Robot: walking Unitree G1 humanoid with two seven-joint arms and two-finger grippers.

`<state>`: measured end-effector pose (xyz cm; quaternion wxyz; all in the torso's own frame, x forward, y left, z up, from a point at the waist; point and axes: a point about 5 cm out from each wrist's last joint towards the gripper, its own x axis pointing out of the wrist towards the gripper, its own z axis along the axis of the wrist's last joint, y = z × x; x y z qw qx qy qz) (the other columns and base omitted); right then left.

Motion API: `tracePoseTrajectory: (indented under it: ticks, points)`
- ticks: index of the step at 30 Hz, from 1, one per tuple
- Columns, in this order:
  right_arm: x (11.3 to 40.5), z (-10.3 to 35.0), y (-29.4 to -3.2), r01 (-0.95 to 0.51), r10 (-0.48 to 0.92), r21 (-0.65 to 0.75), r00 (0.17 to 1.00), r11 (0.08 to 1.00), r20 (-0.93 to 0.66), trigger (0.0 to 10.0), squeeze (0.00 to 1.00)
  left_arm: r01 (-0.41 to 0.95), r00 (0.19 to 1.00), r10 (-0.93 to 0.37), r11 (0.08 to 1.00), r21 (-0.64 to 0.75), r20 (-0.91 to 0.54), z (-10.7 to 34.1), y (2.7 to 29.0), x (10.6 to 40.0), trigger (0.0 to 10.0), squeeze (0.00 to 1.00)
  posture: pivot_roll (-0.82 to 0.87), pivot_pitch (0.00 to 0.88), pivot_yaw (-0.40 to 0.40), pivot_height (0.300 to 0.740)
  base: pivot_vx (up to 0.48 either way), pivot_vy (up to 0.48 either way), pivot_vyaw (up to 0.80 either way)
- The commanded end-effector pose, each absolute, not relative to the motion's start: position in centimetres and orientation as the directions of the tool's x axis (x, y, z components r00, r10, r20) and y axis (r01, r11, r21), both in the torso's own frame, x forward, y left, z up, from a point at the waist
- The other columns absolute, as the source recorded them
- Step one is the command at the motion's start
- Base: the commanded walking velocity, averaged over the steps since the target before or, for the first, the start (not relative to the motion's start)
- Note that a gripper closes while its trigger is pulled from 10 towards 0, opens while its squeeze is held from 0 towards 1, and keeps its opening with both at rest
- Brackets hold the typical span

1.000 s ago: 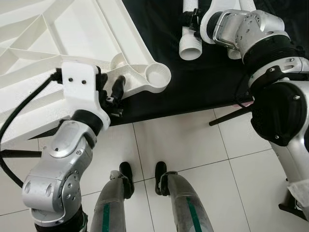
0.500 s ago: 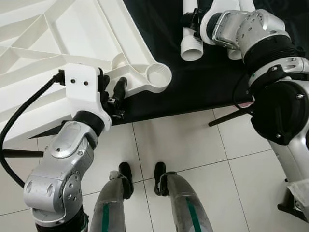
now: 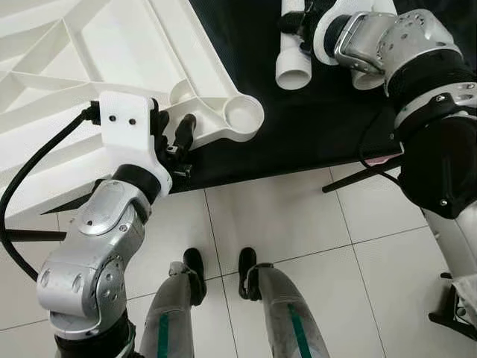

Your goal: Building children table

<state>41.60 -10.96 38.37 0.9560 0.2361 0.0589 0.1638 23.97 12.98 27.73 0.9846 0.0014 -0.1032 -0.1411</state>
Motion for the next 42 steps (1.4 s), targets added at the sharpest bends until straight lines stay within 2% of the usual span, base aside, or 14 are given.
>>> tracePoseTrajectory:
  ticks: [1, 15, 16, 17, 18, 24, 30, 32, 36, 42]
  points:
    - [41.3, 39.9, -11.1, -0.312, 0.347, 0.481, 0.938, 0.819, 0.017, 0.0, 0.00, 0.297, 0.939, -0.297, 0.954, 0.028, 0.174, 27.2, 12.8, 24.1, 10.0, 0.00, 0.01, 0.427, -0.108, 0.740, 0.000, 0.000, 0.00]
    - [40.9, 41.7, -12.1, -0.354, 0.338, 0.409, 0.934, 0.841, 0.114, 0.0, 0.00, 0.309, 0.929, -0.308, 0.951, 0.030, 0.203, 27.8, 13.0, 25.0, 10.0, 0.00, 0.01, 0.390, -0.094, 0.740, 0.000, 0.000, 0.00]
    - [40.9, 41.9, -12.2, -0.353, 0.331, 0.390, 0.935, 0.850, 0.125, 4.0, 0.00, 0.310, 0.929, -0.310, 0.950, 0.031, 0.204, 27.8, 13.0, 25.1, 10.0, 0.00, 0.01, 0.386, -0.092, 0.740, 0.000, 0.000, 0.00]
    - [40.9, 41.9, -12.2, -0.353, 0.331, 0.390, 0.935, 0.850, 0.125, 4.0, 0.00, 0.310, 0.929, -0.310, 0.950, 0.031, 0.204, 27.8, 13.0, 25.1, 10.0, 0.00, 0.01, 0.386, -0.092, 0.740, 0.000, 0.000, 0.00]
    - [40.9, 42.0, -12.3, -0.361, 0.334, 0.377, 0.932, 0.853, 0.137, 10.0, 0.00, 0.314, 0.927, -0.314, 0.949, 0.033, 0.206, 27.9, 13.1, 25.2, 10.0, 0.00, 0.01, 0.381, -0.091, 0.740, 0.000, 0.000, 0.00]
    - [40.8, 41.8, -13.2, -0.373, 0.337, 0.371, 0.928, 0.850, 0.159, 10.0, 0.00, 0.321, 0.923, -0.320, 0.947, 0.032, 0.212, 28.1, 13.4, 25.7, 10.0, 0.00, 0.00, 0.367, -0.083, 0.740, 0.000, 0.000, 0.00]
    - [41.0, 40.3, -14.2, -0.360, 0.334, 0.351, 0.933, 0.864, 0.135, 10.0, 0.00, 0.361, 0.897, -0.349, 0.933, 0.007, 0.271, 30.8, 16.0, 26.4, 10.0, 0.00, 0.00, 0.356, -0.070, 0.740, 0.000, 0.000, 0.00]
    - [41.1, 40.1, -14.3, -0.358, 0.332, 0.345, 0.934, 0.868, 0.136, 10.0, 0.00, 0.380, 0.889, -0.366, 0.925, 0.005, 0.275, 31.0, 16.1, 26.4, 10.0, 0.00, 0.00, 0.356, -0.069, 0.740, 0.000, 0.000, 0.00]
    - [41.1, 39.3, -14.7, -0.360, 0.332, 0.345, 0.933, 0.866, 0.140, 10.0, 0.00, 0.431, 0.855, -0.441, 0.897, 0.098, 0.272, 31.9, 16.2, 26.0, 10.0, 0.00, 0.00, 0.350, -0.060, 0.740, 0.000, 0.000, 0.00]
    - [41.0, 38.9, -14.8, -0.385, 0.340, 0.306, 0.921, 0.871, 0.189, 10.0, 0.00, 0.458, 0.840, -0.467, 0.883, 0.102, 0.278, 32.1, 15.8, 25.9, 10.0, 0.00, 0.01, 0.346, -0.056, 0.740, 0.000, 0.000, 0.00]
